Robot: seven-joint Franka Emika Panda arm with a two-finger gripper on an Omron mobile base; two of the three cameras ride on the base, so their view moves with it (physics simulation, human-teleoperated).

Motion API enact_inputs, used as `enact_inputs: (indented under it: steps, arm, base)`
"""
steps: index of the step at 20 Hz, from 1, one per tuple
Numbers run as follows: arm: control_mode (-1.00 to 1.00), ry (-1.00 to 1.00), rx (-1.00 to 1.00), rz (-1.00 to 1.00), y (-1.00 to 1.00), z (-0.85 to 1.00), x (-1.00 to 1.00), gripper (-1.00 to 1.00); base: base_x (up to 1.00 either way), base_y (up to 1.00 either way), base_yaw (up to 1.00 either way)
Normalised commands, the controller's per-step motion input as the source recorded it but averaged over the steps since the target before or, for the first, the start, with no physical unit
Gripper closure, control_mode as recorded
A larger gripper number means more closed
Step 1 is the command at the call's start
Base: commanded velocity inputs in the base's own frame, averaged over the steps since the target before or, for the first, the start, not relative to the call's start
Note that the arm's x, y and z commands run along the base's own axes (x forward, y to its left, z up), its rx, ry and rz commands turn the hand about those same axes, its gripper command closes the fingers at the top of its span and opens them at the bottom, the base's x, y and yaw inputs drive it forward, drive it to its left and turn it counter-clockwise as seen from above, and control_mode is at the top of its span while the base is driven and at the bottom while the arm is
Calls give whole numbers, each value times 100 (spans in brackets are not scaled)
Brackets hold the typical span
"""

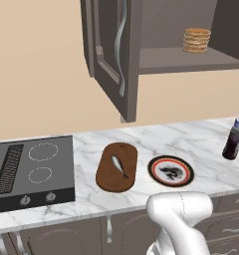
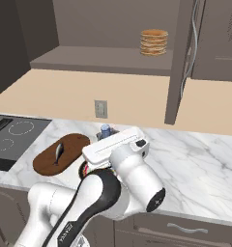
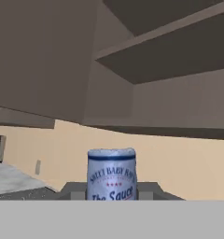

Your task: Pick the fish from the plate and place it on the cutting board. Then pick the condiment bottle from the cabinet and place it next to the cutting board.

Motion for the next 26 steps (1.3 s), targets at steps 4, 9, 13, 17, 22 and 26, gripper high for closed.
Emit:
enact_inputs:
  steps: [4,9,13,17,22,26]
  arm:
    - [-100,-14,0,20,0,-55,0,100]
    - [-100,-8,2,16,0,-42,0,100]
    - [-100,-4,0,14,0,-36,0,100]
    - [-100,1,-2,7,0,-13,0,100]
    - [-100,9,-8,2,0,-1,0,100]
    - [-100,7,-7,1,0,-7,0,100]
  base:
    - [0,0,0]
    - [0,0,0]
    - [0,0,0]
    - [0,0,0]
    - [0,0,0]
    - [0,0,0]
